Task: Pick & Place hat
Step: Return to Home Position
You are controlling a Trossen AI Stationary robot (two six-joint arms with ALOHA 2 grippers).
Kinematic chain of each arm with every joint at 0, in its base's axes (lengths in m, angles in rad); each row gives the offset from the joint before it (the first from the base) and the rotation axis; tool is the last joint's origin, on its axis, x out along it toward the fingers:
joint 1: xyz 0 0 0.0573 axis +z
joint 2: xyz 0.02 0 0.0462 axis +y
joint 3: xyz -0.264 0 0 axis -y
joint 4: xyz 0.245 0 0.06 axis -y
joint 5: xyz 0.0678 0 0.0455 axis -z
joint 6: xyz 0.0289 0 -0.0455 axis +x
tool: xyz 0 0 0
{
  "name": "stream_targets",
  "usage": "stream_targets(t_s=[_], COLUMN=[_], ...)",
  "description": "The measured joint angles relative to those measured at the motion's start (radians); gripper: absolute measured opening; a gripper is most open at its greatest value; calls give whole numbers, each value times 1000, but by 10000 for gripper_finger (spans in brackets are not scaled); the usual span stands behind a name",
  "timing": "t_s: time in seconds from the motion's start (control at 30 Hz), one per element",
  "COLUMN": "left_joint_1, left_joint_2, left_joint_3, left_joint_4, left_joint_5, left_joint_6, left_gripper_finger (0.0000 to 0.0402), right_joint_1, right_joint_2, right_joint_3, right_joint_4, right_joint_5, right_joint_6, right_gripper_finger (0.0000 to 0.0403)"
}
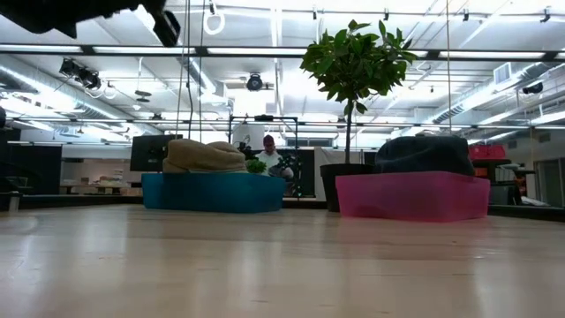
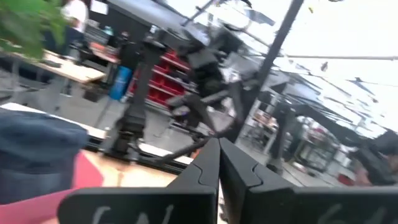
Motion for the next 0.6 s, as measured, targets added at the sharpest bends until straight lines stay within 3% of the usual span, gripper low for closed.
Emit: stream_targets(t_s=[0.27,0.6], left_joint_1=[-191,-168], left_joint_2=[-15,-261], left_joint_3=[0,0], left_joint_4=[33,-90], left_joint_5=[-64,-94], left_joint_6=[127,256], left_gripper_finger=[3,3], right_joint_1=[0,2], right_joint_2=[0,0], right_joint_3=[0,0], right_joint_4=[-2,-4], right_joint_5=[0,-3], right_joint_6=[31,63], right_gripper_finger=[206,206])
